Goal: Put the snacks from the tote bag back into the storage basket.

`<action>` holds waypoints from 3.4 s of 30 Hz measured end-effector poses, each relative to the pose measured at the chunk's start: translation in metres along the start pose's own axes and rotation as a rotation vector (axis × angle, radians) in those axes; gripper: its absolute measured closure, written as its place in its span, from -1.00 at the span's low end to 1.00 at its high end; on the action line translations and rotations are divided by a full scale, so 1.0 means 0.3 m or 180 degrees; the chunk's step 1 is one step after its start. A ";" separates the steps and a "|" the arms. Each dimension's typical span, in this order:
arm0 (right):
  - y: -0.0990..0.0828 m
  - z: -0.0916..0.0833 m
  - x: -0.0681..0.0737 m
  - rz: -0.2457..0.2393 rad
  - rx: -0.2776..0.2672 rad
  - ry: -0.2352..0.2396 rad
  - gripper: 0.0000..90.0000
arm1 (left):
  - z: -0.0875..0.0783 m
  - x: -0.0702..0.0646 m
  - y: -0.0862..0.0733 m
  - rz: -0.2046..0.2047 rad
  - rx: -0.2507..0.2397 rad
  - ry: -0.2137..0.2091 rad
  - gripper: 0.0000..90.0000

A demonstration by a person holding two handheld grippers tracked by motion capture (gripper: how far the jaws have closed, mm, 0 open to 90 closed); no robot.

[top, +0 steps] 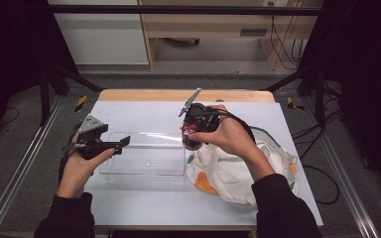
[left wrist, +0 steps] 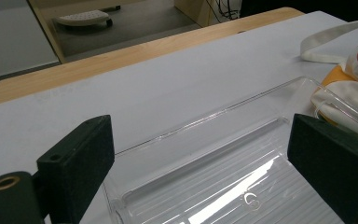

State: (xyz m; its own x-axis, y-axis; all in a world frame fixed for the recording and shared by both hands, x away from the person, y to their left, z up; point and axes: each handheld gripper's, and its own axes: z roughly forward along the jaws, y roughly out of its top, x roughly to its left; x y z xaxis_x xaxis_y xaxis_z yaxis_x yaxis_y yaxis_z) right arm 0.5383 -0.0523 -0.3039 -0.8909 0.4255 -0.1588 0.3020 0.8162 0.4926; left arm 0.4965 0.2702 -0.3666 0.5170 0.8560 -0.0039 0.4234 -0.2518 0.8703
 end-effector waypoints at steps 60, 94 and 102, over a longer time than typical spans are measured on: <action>0.096 0.189 0.090 -0.0199 0.0061 0.0284 -0.46 | -0.022 0.041 -0.008 -0.0088 -0.0041 0.0025 -0.83; 0.064 0.261 0.107 -0.0214 0.0160 0.0286 -0.46 | -0.016 0.045 -0.015 -0.0079 -0.0002 0.0017 -0.83; 0.058 0.279 0.113 -0.0232 0.0197 0.0274 -0.46 | -0.009 0.040 -0.017 -0.0057 0.0029 -0.0004 -0.83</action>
State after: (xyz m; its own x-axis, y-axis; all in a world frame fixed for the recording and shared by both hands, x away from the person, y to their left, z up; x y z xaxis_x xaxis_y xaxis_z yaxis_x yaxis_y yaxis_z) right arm 0.5417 0.0090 -0.3722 -0.9362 0.3314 -0.1170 0.2535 0.8673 0.4283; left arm 0.4985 0.2830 -0.3697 0.5102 0.8598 -0.0201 0.4393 -0.2405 0.8656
